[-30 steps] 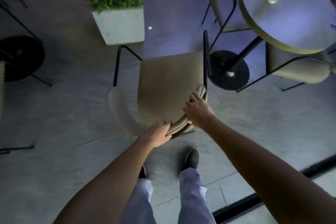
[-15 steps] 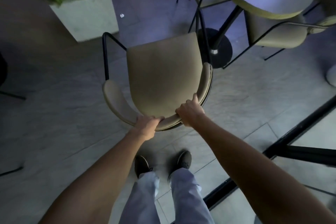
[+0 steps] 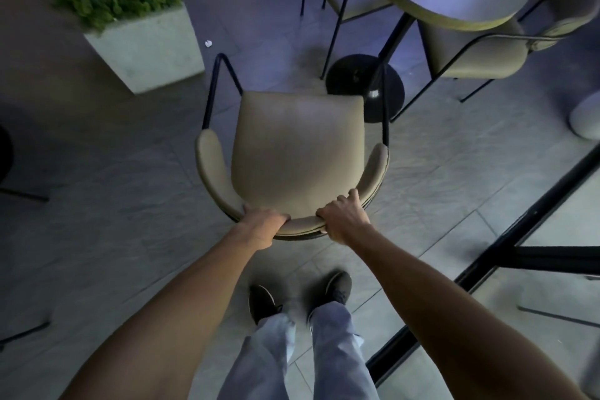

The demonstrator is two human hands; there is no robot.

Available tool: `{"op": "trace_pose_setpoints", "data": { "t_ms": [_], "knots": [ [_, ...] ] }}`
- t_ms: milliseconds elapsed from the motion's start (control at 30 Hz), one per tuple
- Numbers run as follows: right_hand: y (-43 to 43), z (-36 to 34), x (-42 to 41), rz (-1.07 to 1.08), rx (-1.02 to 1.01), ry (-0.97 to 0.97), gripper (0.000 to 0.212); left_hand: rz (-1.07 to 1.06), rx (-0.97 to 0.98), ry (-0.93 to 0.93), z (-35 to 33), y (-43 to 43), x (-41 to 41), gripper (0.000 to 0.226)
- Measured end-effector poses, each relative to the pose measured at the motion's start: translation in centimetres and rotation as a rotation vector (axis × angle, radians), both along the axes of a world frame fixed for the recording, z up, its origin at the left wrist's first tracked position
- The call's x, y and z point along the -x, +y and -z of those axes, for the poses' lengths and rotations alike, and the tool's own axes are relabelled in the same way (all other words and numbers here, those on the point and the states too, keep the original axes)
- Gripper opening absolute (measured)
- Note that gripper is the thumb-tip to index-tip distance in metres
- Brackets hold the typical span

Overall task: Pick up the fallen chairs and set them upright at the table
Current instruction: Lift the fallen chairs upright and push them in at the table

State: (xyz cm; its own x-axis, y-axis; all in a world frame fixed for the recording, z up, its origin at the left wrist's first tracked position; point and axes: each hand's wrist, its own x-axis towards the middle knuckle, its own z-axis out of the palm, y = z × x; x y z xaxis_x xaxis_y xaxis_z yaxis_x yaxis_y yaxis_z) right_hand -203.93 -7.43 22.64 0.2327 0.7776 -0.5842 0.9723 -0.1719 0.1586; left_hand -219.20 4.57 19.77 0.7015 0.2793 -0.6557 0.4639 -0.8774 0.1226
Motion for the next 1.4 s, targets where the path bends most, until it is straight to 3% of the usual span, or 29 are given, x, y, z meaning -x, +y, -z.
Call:
{"op": "trace_pose_setpoints", "data": {
  "t_ms": [233, 633, 1400],
  "knots": [
    [-1.2, 2.0, 1.6, 0.119, -0.027, 0.139, 0.020, 0.132, -0.100, 0.013, -1.6, 1.4, -0.7, 0.050],
    [-0.8, 3.2, -2.8, 0.248, -0.110, 0.104, 0.015, 0.145, -0.077, 0.001, -1.6, 2.0, -5.6, 0.057],
    [7.0, 3.6, -21.0, 0.452, -0.149, 0.087, 0.014, 0.342, -0.212, -0.101, -0.6, 12.1, -25.1, 0.050]
  ]
}}
